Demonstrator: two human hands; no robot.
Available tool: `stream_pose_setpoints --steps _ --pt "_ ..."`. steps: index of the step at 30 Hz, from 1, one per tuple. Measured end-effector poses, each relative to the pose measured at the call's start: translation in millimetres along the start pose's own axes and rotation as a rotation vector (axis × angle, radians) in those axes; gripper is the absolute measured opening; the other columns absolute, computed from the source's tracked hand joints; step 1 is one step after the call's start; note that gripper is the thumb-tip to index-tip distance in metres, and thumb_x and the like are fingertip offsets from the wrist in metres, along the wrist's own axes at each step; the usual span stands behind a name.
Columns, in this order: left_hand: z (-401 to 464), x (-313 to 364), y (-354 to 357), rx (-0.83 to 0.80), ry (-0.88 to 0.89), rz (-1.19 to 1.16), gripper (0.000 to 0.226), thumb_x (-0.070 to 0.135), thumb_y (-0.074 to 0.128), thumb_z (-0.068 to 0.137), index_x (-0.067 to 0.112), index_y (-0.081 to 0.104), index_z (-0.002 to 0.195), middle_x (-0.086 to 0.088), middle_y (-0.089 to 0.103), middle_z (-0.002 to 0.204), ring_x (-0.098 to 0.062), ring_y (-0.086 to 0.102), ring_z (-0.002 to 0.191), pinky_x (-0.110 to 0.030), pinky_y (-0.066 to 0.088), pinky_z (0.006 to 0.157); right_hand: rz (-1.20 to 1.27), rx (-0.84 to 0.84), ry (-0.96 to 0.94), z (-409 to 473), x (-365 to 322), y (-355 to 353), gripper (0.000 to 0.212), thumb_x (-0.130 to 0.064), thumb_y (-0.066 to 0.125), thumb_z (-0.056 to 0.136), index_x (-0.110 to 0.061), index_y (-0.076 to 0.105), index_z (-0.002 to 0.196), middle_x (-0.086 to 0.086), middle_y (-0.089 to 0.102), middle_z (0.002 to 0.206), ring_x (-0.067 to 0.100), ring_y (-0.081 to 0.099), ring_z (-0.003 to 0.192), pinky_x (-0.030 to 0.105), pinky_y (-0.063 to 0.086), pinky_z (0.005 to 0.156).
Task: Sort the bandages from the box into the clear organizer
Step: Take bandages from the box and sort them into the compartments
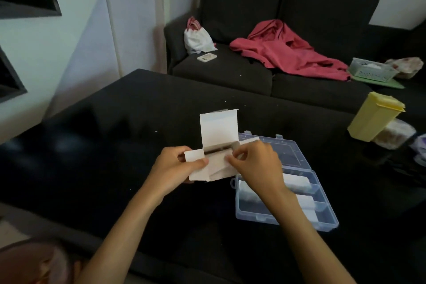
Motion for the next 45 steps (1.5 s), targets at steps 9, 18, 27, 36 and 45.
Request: stream_pose_setpoints --steps 9,18,27,36,45 --pt "2.7 3.3 -1.3 0.036 0.089 0.118 0.015 0.035 0.074 0.078 0.025 0.067 0.087 0.004 0.07 0.084 -0.014 0.067 0.079 -0.039 0.057 0.074 -0.402 -0.198 -0.392 7.8 -38.9 -8.1 0.027 -0.03 0.065 0.086 -0.026 0.066 0.113 -0.002 0.067 0.106 0.017 0.061 0.097 0.032 0.045 0.088" --pt "-2.1 5.8 -7.9 0.08 0.088 0.05 0.025 0.031 0.074 0.078 0.016 0.069 0.097 -0.001 0.07 0.091 -0.014 0.067 0.082 -0.035 0.059 0.069 -0.553 -0.424 -0.481 15.1 -46.0 14.9 0.022 -0.02 0.065 0.086 -0.014 0.069 0.107 0.01 0.066 0.108 0.024 0.063 0.093 0.03 0.05 0.084" --pt "2.5 3.0 -8.4 0.056 -0.044 -0.161 0.034 0.013 0.062 0.089 0.016 0.06 0.123 0.004 0.066 0.097 -0.006 0.062 0.084 -0.018 0.049 0.056 -0.696 -0.319 -0.623 23.9 -59.7 11.0 0.028 -0.023 0.056 0.092 -0.018 0.061 0.119 0.007 0.061 0.114 0.022 0.057 0.1 0.029 0.044 0.085" --pt "17.6 -8.3 -11.3 0.243 -0.015 -0.209 0.023 0.022 0.058 0.092 0.022 0.061 0.115 0.006 0.068 0.1 -0.002 0.065 0.076 -0.02 0.043 0.058 0.485 -0.152 0.103 1.7 6.4 -24.5 0.026 -0.017 0.054 0.093 -0.012 0.061 0.117 0.002 0.06 0.11 0.01 0.058 0.087 0.017 0.049 0.068" --pt "-26.6 45.7 4.0 0.54 0.403 0.074 0.023 0.043 0.053 0.089 0.021 0.06 0.089 0.014 0.059 0.077 -0.001 0.054 0.065 -0.014 0.041 0.057 1.145 -0.354 0.475 -24.9 61.0 -11.9 0.018 -0.013 0.06 0.088 -0.023 0.06 0.103 0.005 0.054 0.116 0.023 0.055 0.106 0.026 0.056 0.074"
Point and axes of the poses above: each hand's wrist, its own z-axis towards the middle knuckle, its own y-axis out of the palm, x = y × z, the point moved 5 cm from there along z, towards the middle knuckle
